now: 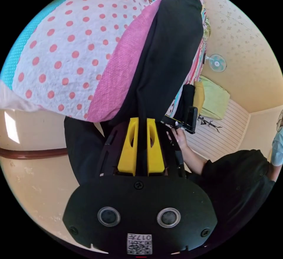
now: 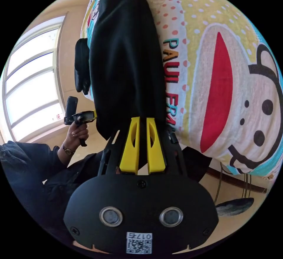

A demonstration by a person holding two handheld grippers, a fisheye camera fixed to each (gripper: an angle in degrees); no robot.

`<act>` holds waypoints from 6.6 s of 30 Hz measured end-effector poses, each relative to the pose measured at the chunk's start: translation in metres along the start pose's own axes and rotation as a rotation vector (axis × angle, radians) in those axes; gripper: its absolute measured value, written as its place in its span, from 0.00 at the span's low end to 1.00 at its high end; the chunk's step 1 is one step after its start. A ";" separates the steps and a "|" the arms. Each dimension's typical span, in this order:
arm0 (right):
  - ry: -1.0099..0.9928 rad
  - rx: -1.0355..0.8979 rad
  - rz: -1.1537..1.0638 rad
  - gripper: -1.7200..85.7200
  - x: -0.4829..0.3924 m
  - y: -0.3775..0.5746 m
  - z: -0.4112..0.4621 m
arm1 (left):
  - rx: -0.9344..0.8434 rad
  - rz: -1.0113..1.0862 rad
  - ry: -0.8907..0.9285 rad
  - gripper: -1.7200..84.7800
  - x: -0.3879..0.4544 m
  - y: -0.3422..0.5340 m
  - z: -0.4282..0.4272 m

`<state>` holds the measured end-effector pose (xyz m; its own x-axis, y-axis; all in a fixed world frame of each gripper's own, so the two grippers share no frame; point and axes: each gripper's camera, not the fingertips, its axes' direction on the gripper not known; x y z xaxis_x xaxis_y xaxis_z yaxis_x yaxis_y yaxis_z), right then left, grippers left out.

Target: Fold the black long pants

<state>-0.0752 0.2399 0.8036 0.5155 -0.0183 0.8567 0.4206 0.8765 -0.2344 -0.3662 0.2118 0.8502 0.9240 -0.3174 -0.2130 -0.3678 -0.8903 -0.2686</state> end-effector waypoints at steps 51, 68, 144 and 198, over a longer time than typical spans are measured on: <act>0.383 0.607 -0.282 0.18 -0.252 -0.368 -0.152 | 0.449 0.264 -0.181 0.12 0.140 -0.097 -0.050; 1.004 0.555 -0.431 0.05 -0.354 -0.528 -0.097 | 0.544 0.266 -0.527 0.01 0.191 -0.086 -0.008; -0.222 0.451 -0.576 0.02 -0.110 -0.026 -0.295 | 0.351 0.688 0.171 0.06 0.387 0.087 -0.018; -0.698 0.024 -0.414 0.10 -0.138 -0.061 0.007 | 0.569 0.199 -0.075 0.10 0.176 0.185 -0.056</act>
<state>-0.1772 0.1928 0.7030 -0.2666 -0.0456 0.9627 0.4553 0.8745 0.1675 -0.2659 -0.0271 0.8151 0.8293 -0.4181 -0.3708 -0.5503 -0.4951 -0.6724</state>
